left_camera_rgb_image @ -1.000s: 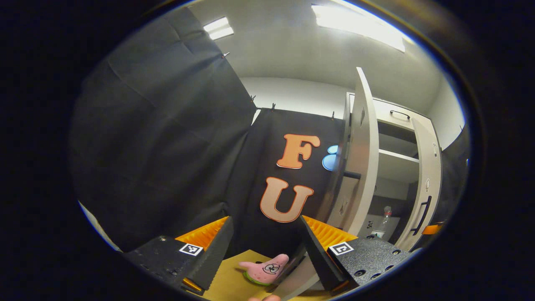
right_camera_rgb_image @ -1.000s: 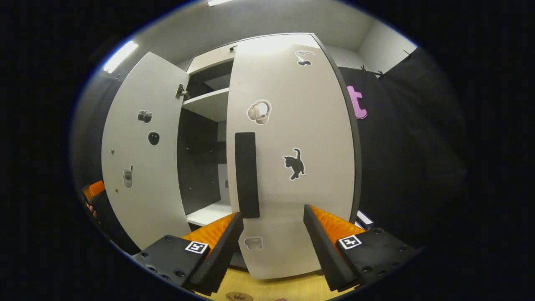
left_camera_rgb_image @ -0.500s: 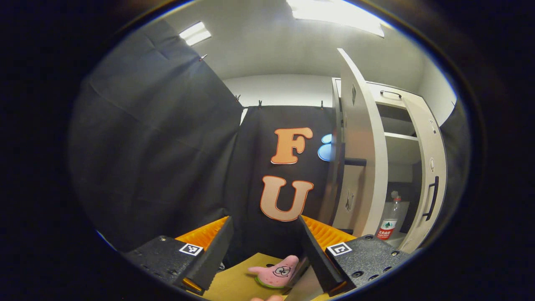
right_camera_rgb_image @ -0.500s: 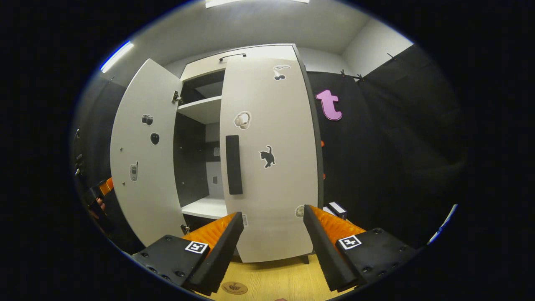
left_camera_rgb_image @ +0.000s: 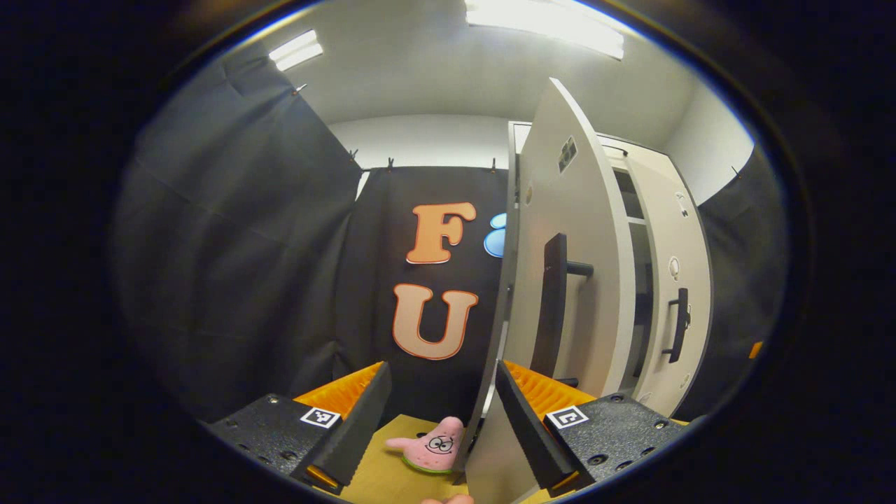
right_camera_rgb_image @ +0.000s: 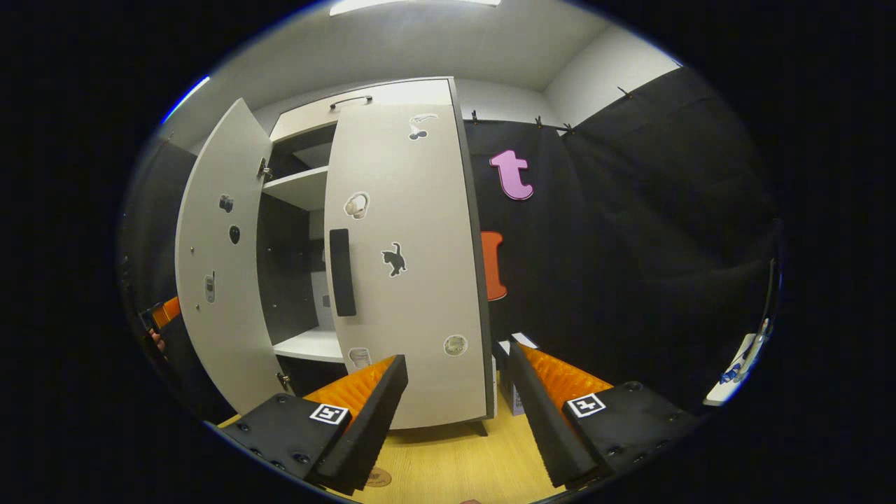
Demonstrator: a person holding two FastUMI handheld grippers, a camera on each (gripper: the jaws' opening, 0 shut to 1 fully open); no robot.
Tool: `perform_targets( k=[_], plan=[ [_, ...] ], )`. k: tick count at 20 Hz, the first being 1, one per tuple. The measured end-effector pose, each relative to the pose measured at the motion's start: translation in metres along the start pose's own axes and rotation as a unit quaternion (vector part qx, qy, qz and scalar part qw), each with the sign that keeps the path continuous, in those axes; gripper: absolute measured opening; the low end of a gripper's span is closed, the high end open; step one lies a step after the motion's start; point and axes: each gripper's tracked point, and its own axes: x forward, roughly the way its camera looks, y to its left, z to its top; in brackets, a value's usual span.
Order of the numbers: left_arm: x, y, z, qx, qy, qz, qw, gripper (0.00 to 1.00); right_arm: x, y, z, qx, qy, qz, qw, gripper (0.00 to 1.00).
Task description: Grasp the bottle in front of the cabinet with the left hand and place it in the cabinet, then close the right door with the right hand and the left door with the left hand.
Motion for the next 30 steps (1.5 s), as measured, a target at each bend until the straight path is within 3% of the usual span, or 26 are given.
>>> perform_targets(
  k=[3, 4, 5, 6, 9, 10, 11, 15, 22, 27, 30],
  plan=[
    [0.003, -0.029, -0.006, -0.013, 0.004, -0.030, 0.999, 0.88, -0.007, -0.005, -0.003, 0.006, 0.003, -0.002, 1.000, 0.97],
    [0.005, -0.038, -0.008, -0.018, 0.006, -0.038, 0.999, 0.92, -0.010, -0.008, -0.004, 0.006, 0.005, -0.005, 1.000, 0.97],
    [0.005, -0.045, -0.009, -0.022, 0.007, -0.045, 0.999, 0.88, -0.012, -0.012, -0.004, 0.004, 0.006, -0.009, 1.000, 0.97],
    [0.007, -0.052, -0.010, -0.025, 0.009, -0.052, 0.998, 0.92, -0.015, -0.016, -0.005, 0.003, 0.007, -0.013, 1.000, 0.97],
    [0.010, -0.066, -0.012, -0.027, 0.013, -0.074, 0.997, 0.92, -0.022, -0.028, -0.005, 0.003, 0.009, -0.028, 1.000, 0.97],
    [0.010, -0.069, -0.013, -0.031, 0.014, -0.080, 0.996, 0.88, -0.024, -0.032, -0.005, 0.004, 0.009, -0.033, 0.999, 0.97],
    [0.010, -0.074, -0.014, -0.038, 0.015, -0.086, 0.995, 0.93, -0.025, -0.035, -0.004, 0.005, 0.009, -0.037, 0.999, 0.97],
    [0.018, -0.095, -0.022, -0.055, 0.025, -0.116, 0.991, 0.93, -0.028, -0.038, 0.001, 0.009, 0.005, -0.043, 0.999, 0.97],
    [0.027, -0.126, -0.020, -0.053, 0.016, -0.141, 0.989, 0.90, -0.035, -0.043, -0.001, 0.001, 0.006, -0.053, 0.999, 0.97],
    [0.043, -0.160, -0.023, -0.053, 0.016, -0.171, 0.984, 0.94, -0.036, -0.050, -0.003, 0.015, 0.009, -0.063, 0.998, 0.97],
    [0.053, -0.169, -0.030, -0.041, 0.023, -0.169, 0.984, 0.97, -0.039, -0.059, -0.006, 0.020, 0.012, -0.074, 0.997, 0.97]
  ],
)
